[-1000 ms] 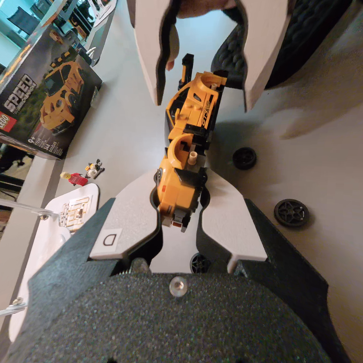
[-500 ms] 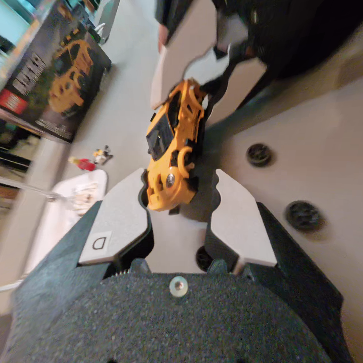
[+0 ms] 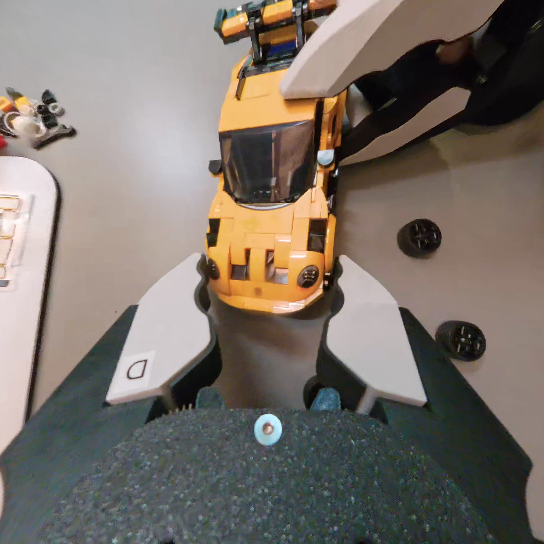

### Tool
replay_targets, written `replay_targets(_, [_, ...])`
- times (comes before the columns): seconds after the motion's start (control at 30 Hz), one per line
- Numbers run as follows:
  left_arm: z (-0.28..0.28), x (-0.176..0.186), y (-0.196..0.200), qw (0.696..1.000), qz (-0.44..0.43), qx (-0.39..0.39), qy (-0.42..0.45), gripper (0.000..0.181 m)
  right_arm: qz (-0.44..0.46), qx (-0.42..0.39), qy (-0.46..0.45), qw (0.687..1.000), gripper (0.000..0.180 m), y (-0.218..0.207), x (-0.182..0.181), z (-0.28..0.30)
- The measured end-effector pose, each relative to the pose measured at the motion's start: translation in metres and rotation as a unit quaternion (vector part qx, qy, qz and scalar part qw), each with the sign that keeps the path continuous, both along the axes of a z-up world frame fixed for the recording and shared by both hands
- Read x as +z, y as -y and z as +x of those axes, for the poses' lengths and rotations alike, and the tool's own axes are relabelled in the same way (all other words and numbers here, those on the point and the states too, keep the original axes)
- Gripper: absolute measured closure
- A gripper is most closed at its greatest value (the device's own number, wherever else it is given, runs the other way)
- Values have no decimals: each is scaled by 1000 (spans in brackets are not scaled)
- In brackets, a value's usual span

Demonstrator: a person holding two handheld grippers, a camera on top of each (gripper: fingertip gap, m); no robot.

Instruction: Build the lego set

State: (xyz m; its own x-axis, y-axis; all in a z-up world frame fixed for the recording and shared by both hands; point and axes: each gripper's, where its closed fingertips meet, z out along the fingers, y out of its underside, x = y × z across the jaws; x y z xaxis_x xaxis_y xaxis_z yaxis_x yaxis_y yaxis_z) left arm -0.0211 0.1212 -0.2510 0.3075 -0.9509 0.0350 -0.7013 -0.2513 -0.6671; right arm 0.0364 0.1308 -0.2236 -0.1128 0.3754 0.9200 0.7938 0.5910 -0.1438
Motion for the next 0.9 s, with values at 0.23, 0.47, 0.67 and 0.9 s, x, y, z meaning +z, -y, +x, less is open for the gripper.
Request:
replay_targets(0.23, [2, -3, -2, 998, 43, 38, -33, 102, -44, 1, 4, 999, 121, 12, -3, 10])
replay_targets(0.47, [-2, -4, -4, 995, 53, 79, -41, 101, -348, -18, -87, 933, 122, 63, -1, 19])
replay_targets(0.67, [-6, 9, 12, 997, -15, 77, 13, 98, -493, -3, -98, 865, 138, 102, 2, 10])
replay_targets(0.9, [-5, -3, 12, 998, 29, 26, -42, 87, -503, -22, -28, 863, 138, 100, -16, -21])
